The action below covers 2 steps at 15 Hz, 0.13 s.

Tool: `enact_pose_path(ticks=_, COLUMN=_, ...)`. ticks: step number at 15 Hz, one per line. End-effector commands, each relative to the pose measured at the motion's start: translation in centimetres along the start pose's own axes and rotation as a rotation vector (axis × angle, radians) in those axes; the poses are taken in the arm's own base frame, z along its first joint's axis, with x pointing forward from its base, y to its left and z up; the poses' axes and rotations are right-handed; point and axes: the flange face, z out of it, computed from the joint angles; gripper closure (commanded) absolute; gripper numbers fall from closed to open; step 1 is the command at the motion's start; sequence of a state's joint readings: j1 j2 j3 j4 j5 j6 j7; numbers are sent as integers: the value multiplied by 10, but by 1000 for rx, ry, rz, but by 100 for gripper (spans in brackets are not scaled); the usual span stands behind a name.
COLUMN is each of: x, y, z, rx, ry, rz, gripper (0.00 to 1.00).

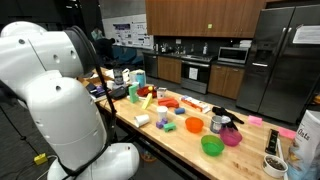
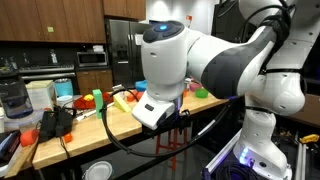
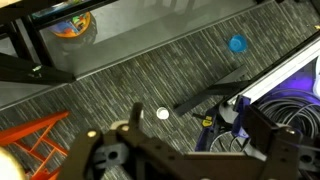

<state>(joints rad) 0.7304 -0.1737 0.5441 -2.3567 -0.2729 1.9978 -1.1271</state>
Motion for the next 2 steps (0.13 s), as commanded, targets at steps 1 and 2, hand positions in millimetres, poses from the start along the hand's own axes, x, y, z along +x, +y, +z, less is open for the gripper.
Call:
enact_pose_path(ticks=1, x=0, y=0, z=0, rx=0, ry=0, rz=-1, gripper=0)
enact_pose_path(ticks=2, x=0, y=0, z=-1, rx=0, ry=0, rz=-2, gripper=0)
